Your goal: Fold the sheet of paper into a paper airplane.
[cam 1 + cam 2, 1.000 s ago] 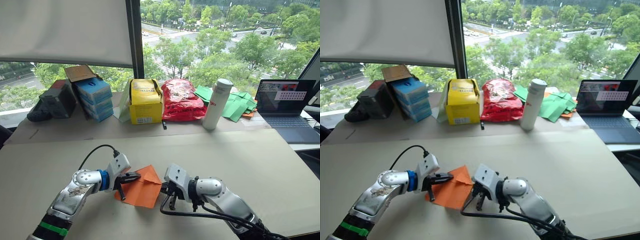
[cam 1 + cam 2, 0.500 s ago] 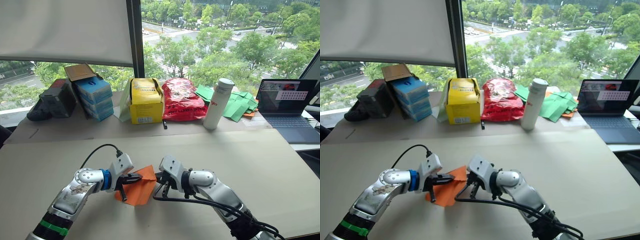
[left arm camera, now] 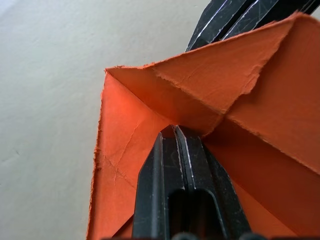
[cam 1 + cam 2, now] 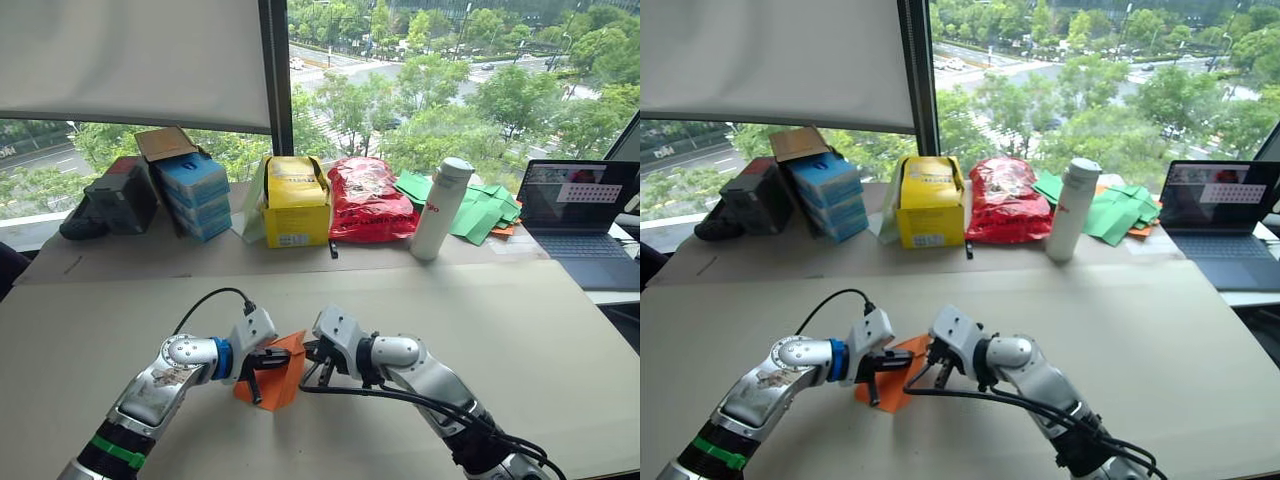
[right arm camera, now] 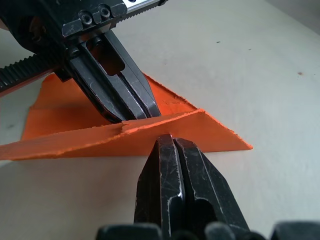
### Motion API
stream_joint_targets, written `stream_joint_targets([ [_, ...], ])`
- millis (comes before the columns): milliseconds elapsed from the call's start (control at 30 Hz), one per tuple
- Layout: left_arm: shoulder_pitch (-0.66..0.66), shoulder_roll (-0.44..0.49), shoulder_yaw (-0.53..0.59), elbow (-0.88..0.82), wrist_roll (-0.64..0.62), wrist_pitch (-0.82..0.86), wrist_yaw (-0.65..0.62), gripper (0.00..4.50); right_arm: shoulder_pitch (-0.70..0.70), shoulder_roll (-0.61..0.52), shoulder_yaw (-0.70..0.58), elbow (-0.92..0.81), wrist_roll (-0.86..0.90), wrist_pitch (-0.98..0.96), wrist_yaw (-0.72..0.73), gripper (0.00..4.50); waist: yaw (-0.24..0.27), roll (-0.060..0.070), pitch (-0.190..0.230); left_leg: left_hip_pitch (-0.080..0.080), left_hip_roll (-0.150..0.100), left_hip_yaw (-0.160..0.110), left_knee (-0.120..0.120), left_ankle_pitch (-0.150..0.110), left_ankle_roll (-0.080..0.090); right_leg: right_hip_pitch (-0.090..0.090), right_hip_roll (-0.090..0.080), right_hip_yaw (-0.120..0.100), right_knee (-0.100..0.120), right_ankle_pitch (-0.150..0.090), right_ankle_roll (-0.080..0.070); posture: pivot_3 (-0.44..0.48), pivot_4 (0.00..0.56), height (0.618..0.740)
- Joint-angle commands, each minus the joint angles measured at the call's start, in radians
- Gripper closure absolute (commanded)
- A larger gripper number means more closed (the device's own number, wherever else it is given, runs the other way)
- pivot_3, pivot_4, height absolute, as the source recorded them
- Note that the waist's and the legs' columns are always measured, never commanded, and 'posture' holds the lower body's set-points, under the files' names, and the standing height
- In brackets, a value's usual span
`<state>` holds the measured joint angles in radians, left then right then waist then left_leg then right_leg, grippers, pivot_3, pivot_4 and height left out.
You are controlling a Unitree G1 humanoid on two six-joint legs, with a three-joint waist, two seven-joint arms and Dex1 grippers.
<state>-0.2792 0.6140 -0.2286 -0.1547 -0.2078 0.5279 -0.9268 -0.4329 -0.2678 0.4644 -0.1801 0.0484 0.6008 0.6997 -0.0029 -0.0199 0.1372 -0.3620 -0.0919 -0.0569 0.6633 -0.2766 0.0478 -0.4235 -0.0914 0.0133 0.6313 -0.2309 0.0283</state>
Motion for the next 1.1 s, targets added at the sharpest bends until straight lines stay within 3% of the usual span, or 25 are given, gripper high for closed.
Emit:
stream_joint_targets([
  [33, -0.026, -0.053, -0.027, 0.024, -0.006, 0.026, 0.019, 4.47, -0.029, 0.019, 0.005, -0.01, -0.006, -0.034, -0.006, 4.5, 0.003, 0.0, 0.0, 0.0, 0.0, 0.0, 0.0, 0.0, 0.0, 0.0, 0.0, 0.0, 0.0, 0.0, 0.0, 0.0, 0.15, 0.74],
  [200, -0.031, -0.082, 0.006, 0.018, -0.027, 0.066, 0.025, 4.47, -0.036, 0.007, 0.006, 0.0, -0.021, -0.041, 0.003, 4.5, 0.003, 0.0, 0.0, 0.0, 0.0, 0.0, 0.002, 0.0, 0.0, 0.0, 0.001, 0.0, 0.001, 0.0, 0.0, 0.0, 0.15, 0.74],
  [600, 0.088, 0.043, 0.117, -0.024, -0.047, 0.07, 0.03, 4.47, -0.026, 0.015, 0.017, 0.0, -0.019, -0.041, 0.008, 4.5, -0.014, 0.0, 0.0, 0.0, 0.002, 0.0, 0.002, 0.0, 0.0, -0.001, 0.001, 0.001, 0.002, 0.0, 0.0, 0.0, 0.15, 0.74],
  [867, 0.085, 0.029, 0.1, 0.007, -0.037, 0.049, 0.046, 4.47, -0.011, -0.047, 0.021, -0.102, 0.043, -0.029, 0.11, 4.5, -0.011, 0.0, 0.0, 0.0, 0.001, 0.0, 0.002, 0.0, 0.0, -0.001, 0.0, 0.0, 0.001, 0.0, 0.0, 0.0, 0.15, 0.74],
  [1100, 0.085, 0.031, 0.109, 0.007, -0.039, 0.047, 0.055, 4.47, -0.026, -0.018, 0.083, -0.004, 0.001, -0.029, 0.115, 4.5, -0.011, 0.0, 0.0, 0.001, 0.001, 0.0, 0.002, -0.002, 0.004, 0.0, 0.001, 0.0, 0.001, 0.0, 0.0, 0.0, 0.15, 0.74],
])
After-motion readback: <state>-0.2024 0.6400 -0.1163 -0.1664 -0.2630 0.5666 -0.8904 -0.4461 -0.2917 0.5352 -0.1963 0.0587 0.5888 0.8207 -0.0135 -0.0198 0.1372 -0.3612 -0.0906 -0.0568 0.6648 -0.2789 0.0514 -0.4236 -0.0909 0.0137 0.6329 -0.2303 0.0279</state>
